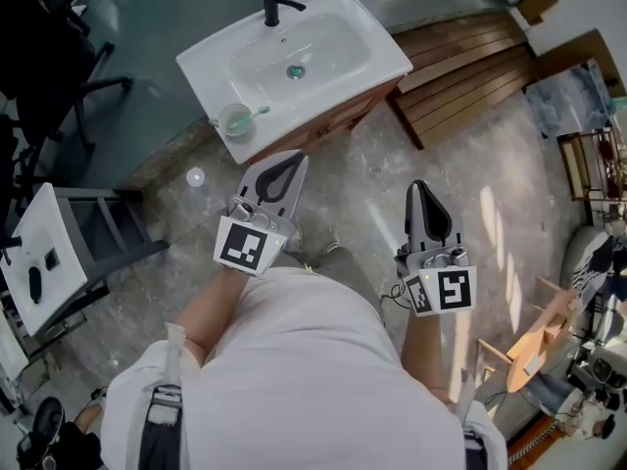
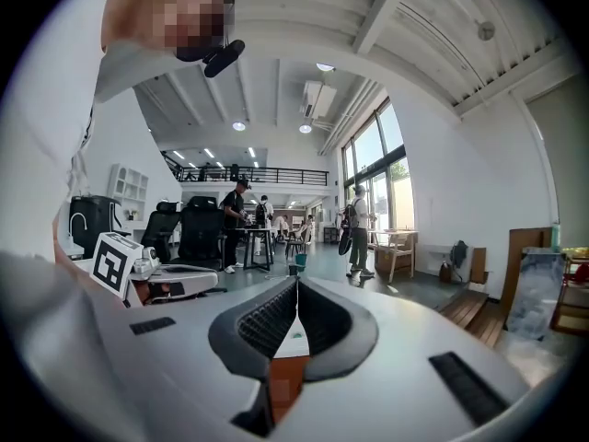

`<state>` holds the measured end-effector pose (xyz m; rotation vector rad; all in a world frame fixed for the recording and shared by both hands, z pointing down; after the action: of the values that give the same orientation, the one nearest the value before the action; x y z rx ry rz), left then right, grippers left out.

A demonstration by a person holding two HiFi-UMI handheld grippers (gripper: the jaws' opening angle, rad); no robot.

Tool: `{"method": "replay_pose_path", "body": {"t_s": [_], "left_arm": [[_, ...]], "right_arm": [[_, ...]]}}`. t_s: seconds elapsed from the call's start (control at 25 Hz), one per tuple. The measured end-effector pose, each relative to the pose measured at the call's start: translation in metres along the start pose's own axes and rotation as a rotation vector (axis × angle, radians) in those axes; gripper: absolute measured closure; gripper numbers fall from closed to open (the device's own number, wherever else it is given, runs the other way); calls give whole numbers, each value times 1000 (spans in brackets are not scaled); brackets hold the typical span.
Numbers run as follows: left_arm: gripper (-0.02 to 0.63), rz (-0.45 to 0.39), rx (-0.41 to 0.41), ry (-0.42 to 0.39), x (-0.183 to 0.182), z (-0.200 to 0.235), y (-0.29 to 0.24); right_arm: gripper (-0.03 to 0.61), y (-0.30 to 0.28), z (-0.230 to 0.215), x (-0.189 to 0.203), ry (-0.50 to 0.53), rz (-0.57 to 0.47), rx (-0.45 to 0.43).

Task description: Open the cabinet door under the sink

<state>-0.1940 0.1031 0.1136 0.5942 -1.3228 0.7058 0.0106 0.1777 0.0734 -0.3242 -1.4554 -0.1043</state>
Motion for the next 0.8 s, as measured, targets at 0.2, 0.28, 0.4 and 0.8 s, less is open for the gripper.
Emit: {"method": "replay_pose_path", "body": {"t_s": [0.2,0.28,0.4,0.8], "left_arm": [[607,-14,-4,-16,-4,1,-25],[607,-30,-27,-53,-11,2,-34],[607,-50,-52,-85,-21,-4,-45],[607,13,-248,-129,-1,26,-75]], "right_arm": [[545,-20,-20,-4,17,-23,-17],[545,-29,-30,-6,27,-37,-38],[545,-35,-50,-11,42,-39,-65],[544,-88,-82,30,54,-12,-284]]}}
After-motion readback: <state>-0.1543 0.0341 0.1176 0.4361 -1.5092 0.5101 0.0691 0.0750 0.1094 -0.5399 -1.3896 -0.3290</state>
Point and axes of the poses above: the fingertips, and each gripper's own axes: y backward along the fingers, z to its left, x out of its underside, the point moved 5 cm from there along y, backward along the fingers, and after that the axes turned 5 degrees about y, right-handed, at the moved point
